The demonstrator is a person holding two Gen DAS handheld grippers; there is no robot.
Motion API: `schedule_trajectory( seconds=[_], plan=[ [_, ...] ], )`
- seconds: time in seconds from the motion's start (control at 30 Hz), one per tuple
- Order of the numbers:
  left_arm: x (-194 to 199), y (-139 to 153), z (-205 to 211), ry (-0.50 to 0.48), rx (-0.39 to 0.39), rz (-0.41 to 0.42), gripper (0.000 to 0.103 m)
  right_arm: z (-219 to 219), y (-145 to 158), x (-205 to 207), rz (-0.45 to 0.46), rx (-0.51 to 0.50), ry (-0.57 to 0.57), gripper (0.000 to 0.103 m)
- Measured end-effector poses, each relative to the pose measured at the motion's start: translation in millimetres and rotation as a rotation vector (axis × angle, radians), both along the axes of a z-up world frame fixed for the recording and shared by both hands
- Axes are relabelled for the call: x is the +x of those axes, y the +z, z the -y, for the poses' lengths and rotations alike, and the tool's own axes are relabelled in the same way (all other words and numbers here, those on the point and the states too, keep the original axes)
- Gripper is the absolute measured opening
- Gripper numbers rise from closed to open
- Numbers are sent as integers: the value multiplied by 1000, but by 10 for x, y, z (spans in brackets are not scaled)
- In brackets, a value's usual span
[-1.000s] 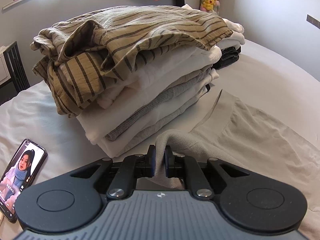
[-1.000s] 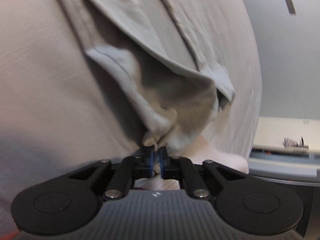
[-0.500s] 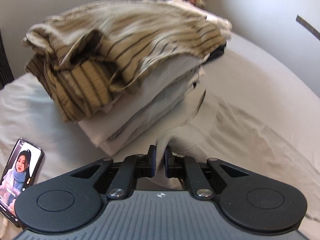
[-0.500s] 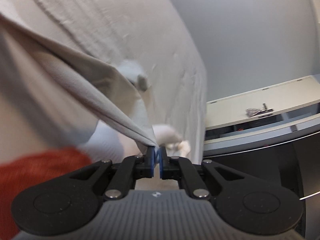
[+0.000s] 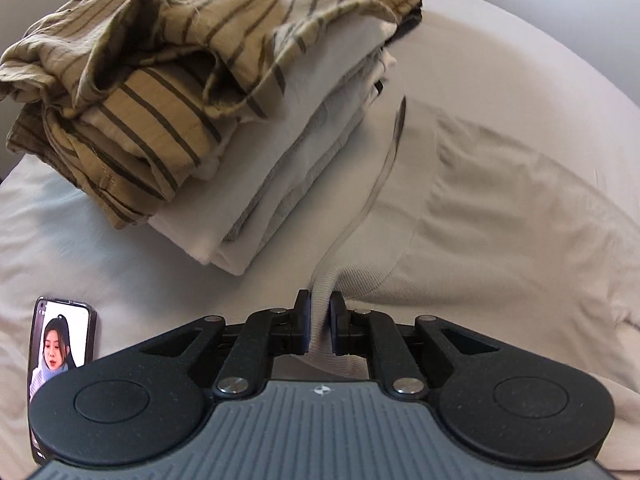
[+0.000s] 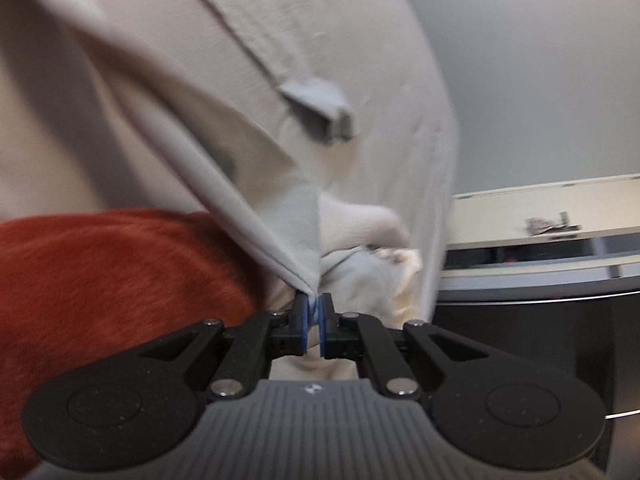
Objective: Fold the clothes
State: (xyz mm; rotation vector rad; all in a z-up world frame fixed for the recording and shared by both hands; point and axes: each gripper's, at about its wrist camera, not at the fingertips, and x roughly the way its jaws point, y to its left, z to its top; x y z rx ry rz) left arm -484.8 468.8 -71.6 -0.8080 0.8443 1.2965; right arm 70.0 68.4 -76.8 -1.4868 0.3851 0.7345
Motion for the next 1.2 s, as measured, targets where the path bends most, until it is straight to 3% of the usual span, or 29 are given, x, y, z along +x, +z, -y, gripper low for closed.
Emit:
schedule_trajectory(
  seconds=[0.23, 0.33, 0.43, 0.57, 0.83, 1.07, 1.2],
  plan=[
    [114, -94, 25, -15, 17, -62, 16, 130, 148, -76, -34, -16, -9, 16],
    [166, -122, 40, 2, 27, -74, 16, -10, 264, -120, -57, 19, 40, 18],
    [169, -134, 47, 13, 30, -73, 17, -222, 253, -173, -74, -3, 124, 29],
    [131, -167, 44, 32, 18, -46, 18, -584, 27, -201, -128, -135, 257, 39],
    [131, -221, 28, 46, 14, -41, 19, -1006, -395, -377, -88, -630, 632, 44],
    [84, -246, 21, 60, 14, -12, 21, -1336, -705, -367, -218, -884, 601, 44],
    [68, -261, 1, 68, 13, 3, 22, -1373, -877, -251, -275, -935, 499, 41]
  ],
)
